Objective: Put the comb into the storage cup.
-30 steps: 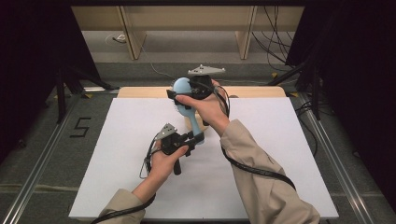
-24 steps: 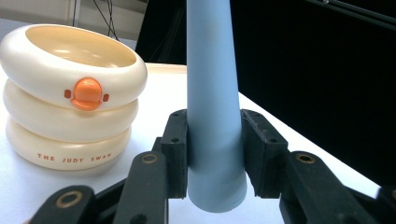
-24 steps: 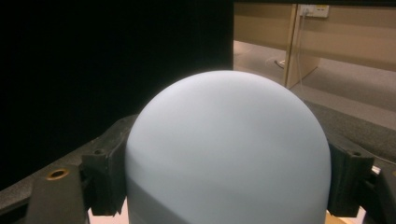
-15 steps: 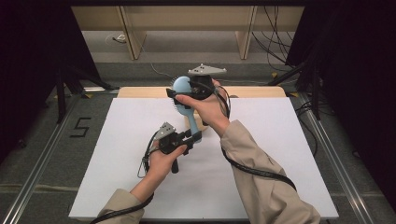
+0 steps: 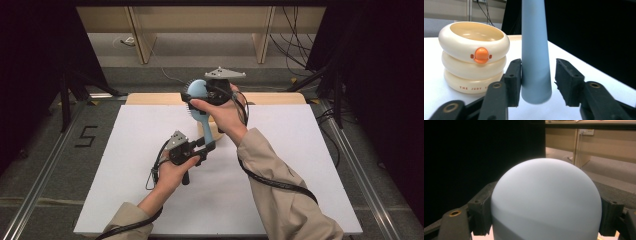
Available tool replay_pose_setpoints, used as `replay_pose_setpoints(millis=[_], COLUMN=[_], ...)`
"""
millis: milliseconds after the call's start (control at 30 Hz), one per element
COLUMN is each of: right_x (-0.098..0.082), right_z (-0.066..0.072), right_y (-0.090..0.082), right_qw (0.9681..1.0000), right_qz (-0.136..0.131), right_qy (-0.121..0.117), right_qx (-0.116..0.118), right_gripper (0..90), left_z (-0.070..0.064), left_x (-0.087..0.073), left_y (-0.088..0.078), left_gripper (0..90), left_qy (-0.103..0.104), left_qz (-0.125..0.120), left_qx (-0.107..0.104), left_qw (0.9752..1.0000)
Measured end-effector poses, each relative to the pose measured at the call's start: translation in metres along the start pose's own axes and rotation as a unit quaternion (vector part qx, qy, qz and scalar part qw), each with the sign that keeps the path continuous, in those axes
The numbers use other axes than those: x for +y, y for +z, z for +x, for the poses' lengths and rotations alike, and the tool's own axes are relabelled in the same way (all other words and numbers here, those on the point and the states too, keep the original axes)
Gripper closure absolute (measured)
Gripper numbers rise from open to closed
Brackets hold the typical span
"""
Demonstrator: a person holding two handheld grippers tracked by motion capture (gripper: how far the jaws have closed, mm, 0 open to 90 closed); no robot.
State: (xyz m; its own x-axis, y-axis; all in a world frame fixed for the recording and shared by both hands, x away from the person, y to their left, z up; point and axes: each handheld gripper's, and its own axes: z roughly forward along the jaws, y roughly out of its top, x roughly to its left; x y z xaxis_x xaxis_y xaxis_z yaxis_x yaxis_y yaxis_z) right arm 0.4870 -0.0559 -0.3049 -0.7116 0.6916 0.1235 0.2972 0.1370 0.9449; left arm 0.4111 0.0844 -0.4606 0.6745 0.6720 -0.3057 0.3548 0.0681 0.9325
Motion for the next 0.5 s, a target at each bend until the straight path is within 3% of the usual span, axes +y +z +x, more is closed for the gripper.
replay_pose_setpoints(millis=[267, 500], right_x=[0.002, 0.002], right_z=[-0.004, -0.008], right_y=[-0.003, -0.006], right_qw=[0.9998, 0.9994], right_qz=[-0.014, -0.021], right_qy=[-0.001, -0.002], right_qx=[-0.016, -0.026], right_gripper=[20.7, 20.7], left_z=[-0.001, -0.009], left_x=[0.001, 0.004], left_y=[-0.006, -0.014], left_gripper=[41.1, 26.1], left_qy=[0.042, 0.100], left_qz=[0.017, 0.043], left_qx=[0.018, 0.040], left_qw=[0.9988, 0.9933])
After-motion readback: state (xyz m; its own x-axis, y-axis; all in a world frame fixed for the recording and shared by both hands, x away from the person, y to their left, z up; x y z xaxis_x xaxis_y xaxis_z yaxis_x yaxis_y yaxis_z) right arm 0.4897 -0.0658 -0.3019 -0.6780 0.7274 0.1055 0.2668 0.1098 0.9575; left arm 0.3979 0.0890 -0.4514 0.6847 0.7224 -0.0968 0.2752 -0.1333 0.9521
